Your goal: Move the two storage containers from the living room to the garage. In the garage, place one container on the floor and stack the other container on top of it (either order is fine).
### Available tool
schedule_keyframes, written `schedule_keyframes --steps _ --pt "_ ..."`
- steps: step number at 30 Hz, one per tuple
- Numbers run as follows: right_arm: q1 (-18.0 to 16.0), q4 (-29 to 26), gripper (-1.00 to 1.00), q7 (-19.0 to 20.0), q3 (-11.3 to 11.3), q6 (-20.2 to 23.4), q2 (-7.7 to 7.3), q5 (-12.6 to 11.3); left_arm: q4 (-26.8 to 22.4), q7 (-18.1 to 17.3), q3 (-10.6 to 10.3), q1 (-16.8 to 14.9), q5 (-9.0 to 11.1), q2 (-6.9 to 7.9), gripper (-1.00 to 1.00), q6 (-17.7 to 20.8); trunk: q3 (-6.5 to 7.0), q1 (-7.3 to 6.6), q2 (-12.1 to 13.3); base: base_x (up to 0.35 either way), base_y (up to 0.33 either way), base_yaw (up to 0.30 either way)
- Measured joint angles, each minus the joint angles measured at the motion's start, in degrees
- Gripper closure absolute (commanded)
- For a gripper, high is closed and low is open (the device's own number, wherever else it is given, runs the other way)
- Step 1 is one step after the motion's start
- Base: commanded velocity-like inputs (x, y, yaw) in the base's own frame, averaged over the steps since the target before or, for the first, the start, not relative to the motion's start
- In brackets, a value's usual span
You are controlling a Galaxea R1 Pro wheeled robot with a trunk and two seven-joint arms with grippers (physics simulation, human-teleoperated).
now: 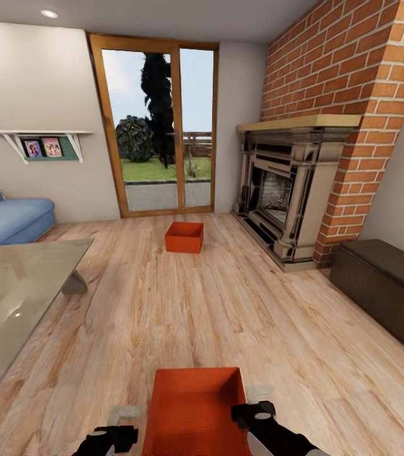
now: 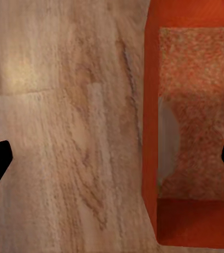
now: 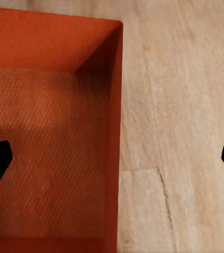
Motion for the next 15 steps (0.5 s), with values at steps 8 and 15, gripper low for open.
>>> schedule_keyframes --steps 8,15 --pt "-3.1 -0.2 -1.0 -0.4 -0.1 1.2 -0.02 0.0 -9.4 -0.6 0.1 -4.1 0.3 1.89 -1.0 9.5 -0.74 0.0 0.0 0.0 0.0 0.044" --pt "-3.2 -0.1 -1.0 -0.5 -0.1 0.8 0.08 0.0 0.5 -1.3 -0.2 -10.2 0.2 -1.08 -1.0 6.8 -1.4 0.0 0.0 0.0 0.0 0.068"
